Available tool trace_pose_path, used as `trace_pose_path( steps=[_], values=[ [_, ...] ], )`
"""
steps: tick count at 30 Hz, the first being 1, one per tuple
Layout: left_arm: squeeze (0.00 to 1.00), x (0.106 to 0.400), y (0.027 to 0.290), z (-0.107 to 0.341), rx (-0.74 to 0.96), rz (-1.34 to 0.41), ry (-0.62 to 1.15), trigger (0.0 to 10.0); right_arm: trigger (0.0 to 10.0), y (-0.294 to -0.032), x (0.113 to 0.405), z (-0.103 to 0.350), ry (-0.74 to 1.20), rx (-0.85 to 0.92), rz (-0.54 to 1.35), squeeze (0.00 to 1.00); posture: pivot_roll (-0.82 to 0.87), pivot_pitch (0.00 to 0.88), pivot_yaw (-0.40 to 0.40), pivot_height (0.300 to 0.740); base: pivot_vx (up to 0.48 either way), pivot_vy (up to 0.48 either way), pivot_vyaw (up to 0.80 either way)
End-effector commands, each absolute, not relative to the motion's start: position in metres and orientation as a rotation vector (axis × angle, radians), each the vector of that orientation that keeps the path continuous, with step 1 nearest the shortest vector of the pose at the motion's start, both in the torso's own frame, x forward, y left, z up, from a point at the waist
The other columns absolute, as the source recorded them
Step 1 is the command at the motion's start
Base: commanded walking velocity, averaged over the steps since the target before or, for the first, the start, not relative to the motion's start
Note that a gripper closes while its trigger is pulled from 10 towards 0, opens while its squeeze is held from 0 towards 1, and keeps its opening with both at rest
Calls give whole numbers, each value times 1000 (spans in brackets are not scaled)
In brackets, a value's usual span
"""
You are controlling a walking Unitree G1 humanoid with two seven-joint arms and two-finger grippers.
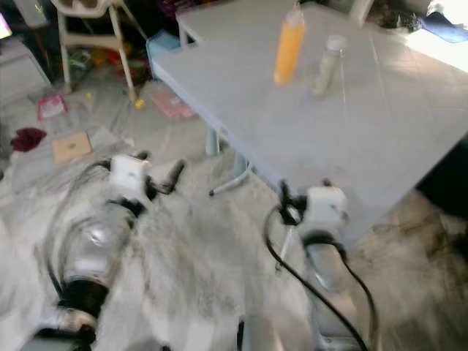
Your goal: Restocking fridge
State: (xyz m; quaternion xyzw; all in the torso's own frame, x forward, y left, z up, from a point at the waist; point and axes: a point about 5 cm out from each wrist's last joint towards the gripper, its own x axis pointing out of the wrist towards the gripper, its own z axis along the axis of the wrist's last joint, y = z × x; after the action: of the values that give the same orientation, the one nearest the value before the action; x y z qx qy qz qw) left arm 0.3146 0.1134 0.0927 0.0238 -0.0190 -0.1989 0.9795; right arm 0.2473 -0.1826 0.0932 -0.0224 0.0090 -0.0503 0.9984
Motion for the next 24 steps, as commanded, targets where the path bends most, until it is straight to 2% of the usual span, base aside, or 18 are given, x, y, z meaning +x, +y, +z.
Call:
trace_pose_path(
  steps=[1, 7, 24],
  values=[
    [0, 316, 125, 93, 66, -367, -34, 10000, 10000, -175, 248, 96, 1, -41, -79, 0, -114, 94, 22, 740, 390, 277, -800],
    [0, 316, 126, 93, 52, -346, -33, 10000, 10000, -174, 247, 97, -1, -39, -75, 0, -115, 101, 21, 740, 354, 323, -688],
    [0, 315, 121, 98, 20, -336, -79, 10000, 10000, -170, 247, 103, -40, -87, -44, 0, -119, 107, 20, 740, 329, 349, 0]
  ],
)
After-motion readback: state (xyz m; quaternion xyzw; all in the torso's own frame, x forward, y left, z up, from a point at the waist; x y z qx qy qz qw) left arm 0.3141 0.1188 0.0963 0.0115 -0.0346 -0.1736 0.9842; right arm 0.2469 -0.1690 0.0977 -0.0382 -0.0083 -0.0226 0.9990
